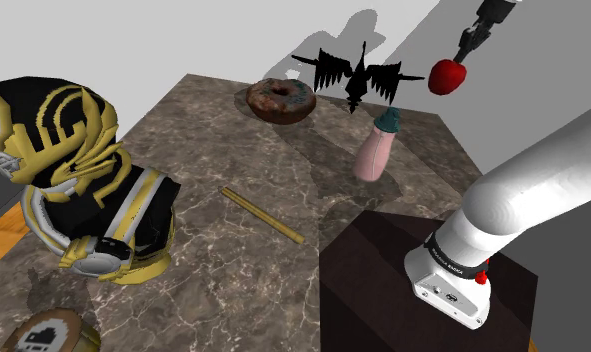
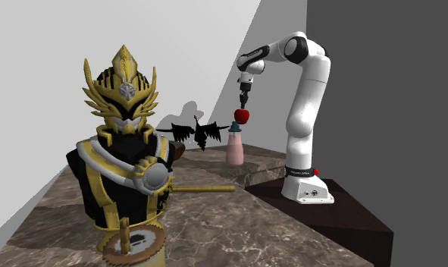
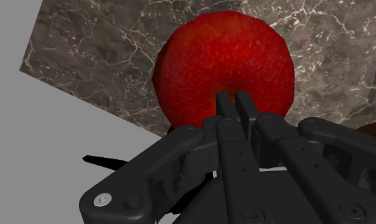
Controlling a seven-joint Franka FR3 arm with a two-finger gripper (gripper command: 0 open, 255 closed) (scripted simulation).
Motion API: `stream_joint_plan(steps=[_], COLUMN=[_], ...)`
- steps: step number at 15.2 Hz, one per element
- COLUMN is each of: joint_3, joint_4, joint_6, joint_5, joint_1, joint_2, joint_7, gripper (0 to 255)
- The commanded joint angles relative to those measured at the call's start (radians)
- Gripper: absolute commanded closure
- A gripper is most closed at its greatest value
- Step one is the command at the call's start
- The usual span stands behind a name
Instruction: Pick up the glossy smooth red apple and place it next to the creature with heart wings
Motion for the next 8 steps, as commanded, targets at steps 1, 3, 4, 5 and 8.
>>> stream_joint_plan(steps=[1,3,4,5,8], joint_3=[-0.003,-0.004,-0.005,-0.006,-0.010], joint_4=[-0.026,-0.054,-0.068,-0.081,-0.120], joint_6=[0.029,0.055,0.069,0.082,0.122], joint_5=[0.001,0.000,-0.001,-0.001,0.000], joint_1=[-0.001,-0.002,-0.003,-0.003,-0.004], joint_2=[0.002,0.001,0.000,0.001,0.002], joint_7=[-0.003,-0.004,-0.005,-0.006,-0.009], gripper=[255,255,255,255,255])
